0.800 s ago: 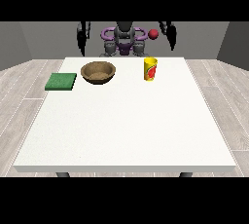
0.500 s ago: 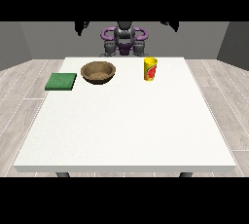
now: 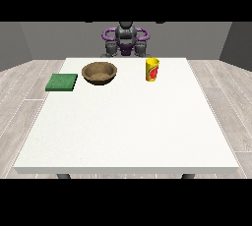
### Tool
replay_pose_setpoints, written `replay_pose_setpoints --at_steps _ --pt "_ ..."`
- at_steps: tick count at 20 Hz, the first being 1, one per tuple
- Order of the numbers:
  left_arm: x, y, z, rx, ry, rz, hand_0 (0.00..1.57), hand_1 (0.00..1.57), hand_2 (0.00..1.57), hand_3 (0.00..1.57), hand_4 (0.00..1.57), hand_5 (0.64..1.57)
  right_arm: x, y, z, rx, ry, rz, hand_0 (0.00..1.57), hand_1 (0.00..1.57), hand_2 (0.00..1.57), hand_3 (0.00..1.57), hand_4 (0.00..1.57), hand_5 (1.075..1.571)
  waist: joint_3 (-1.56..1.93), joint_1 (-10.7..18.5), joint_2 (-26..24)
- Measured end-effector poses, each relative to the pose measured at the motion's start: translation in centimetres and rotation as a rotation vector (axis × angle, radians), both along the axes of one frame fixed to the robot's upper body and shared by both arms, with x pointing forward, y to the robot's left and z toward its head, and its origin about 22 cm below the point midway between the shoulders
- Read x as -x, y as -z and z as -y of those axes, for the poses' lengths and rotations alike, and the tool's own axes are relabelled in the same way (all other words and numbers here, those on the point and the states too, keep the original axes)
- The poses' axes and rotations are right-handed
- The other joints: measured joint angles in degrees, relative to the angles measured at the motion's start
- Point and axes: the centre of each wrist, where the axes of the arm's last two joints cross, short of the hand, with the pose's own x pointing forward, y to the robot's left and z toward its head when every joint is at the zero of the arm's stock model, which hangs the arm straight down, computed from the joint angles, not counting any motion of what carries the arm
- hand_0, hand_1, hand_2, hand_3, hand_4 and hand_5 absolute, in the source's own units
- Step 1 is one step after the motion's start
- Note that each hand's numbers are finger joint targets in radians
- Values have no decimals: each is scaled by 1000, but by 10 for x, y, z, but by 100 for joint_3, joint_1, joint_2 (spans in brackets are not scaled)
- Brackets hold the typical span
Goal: Pick the cup and pour the ball into the bowl, then pick the bowl and place it on the pad
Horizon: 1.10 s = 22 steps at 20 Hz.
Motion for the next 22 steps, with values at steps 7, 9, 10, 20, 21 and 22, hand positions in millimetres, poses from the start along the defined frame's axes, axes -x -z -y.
replay_pose_setpoints --at_steps 7,9,10,20,21,22 --pt "-15 -26 22 -26 5 191 0 0 0 0 583 1544 -10 -25 -1 4 1 190 0 0 0 0 730 1550 -8 -66 1256" --pt "-21 -23 22 -48 2 254 0 0 0 0 548 1526 -15 -25 -6 2 -5 245 0 0 0 87 712 1545 -7 -82 1669" --pt "-25 -19 21 -55 -7 278 0 0 0 0 550 1513 -16 -24 -9 0 -13 271 0 0 0 0 707 1542 -8 -123 1853" --pt "-48 44 -2 -147 -37 439 0 0 0 0 246 1475 -31 -19 17 -8 -52 436 0 0 0 0 676 1555 -10 -331 3114" --pt "-51 52 -5 -153 -38 440 0 0 0 0 187 1472 -33 -21 19 -11 -55 447 0 0 0 0 676 1559 -10 -372 3173" --pt "-50 62 -4 -156 -35 439 0 0 0 0 41 1457 -33 -20 23 -10 -53 452 0 0 0 0 671 1560 -11 -389 3211"
